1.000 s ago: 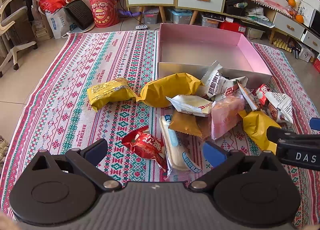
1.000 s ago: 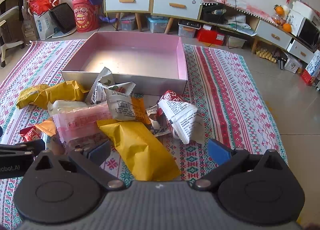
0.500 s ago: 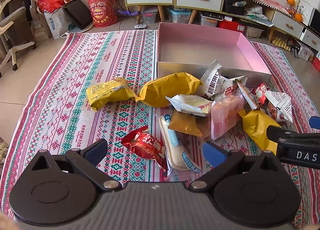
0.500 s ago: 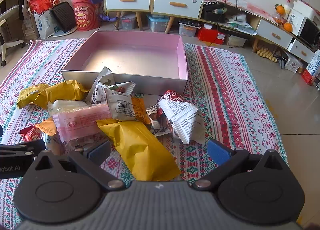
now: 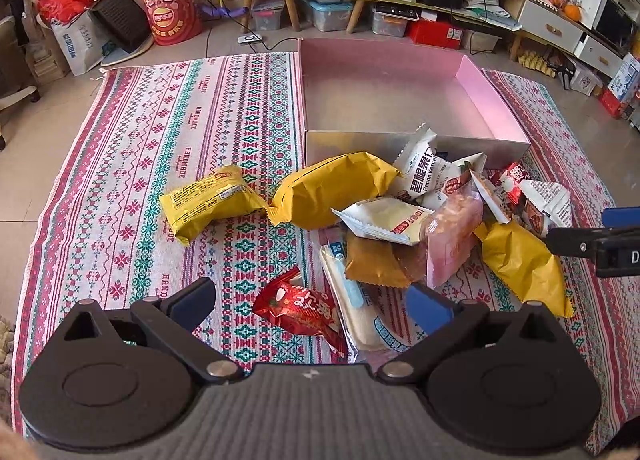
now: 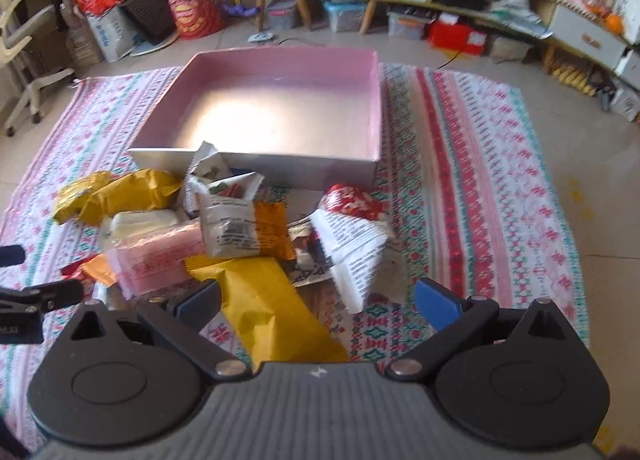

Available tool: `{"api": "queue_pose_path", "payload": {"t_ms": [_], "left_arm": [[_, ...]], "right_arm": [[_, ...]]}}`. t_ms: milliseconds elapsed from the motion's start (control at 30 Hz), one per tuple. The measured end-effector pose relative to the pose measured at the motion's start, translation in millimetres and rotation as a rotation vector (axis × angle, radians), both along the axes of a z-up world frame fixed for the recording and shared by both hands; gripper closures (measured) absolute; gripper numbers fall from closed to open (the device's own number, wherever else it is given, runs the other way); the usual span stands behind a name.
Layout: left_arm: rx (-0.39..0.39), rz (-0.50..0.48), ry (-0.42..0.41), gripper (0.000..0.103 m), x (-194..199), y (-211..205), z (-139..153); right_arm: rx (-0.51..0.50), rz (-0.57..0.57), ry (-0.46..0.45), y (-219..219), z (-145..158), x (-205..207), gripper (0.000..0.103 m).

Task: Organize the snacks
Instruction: 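Grasp the yellow packet with the left tool while the right tool grasps a mustard-yellow packet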

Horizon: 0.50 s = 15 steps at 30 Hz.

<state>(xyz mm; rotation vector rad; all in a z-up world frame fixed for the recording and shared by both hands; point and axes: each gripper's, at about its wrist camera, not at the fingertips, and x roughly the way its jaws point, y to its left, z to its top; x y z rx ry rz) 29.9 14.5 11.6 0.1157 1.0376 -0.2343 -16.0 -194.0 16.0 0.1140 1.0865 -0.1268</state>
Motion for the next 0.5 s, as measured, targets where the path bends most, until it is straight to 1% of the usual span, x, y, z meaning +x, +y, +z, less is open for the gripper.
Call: {"api": "queue_pose_path", "payload": {"t_ms": [100, 167, 233, 300, 433, 500], "left_arm": [[0.007, -0.043, 0.02, 0.0, 7.9, 1.4, 1.6], [0.013, -0.089, 0.043, 0.0, 14.0, 3.0, 1.9], [0.007, -0.115, 0.067, 0.0, 22.3, 8.8, 2.6], [0.014, -0.119, 0.065, 0.0, 30.6, 17.1, 2.7], [0.026, -0.11, 0.086, 0.0, 49.5, 33.3, -3.0], [0.042, -0.127, 0.082, 0.0, 57.5, 38.6, -7.1]], "right_arm": [[0.064, 0.059, 0.043, -2.8, -3.6, 5.4, 0.0], [0.086, 0.083, 0.061, -1.9, -5.5, 8.9, 0.0], [0.11, 0.1, 0.073, -1.2, -6.8, 10.9, 0.0], [0.132, 0.119, 0.087, 0.8, -7.9, 12.4, 0.001], [0.146, 0.147, 0.101, 7.0, -11.9, 16.2, 0.003], [0.142, 0.16, 0.117, 10.5, -16.3, 20.1, 0.004]]}}
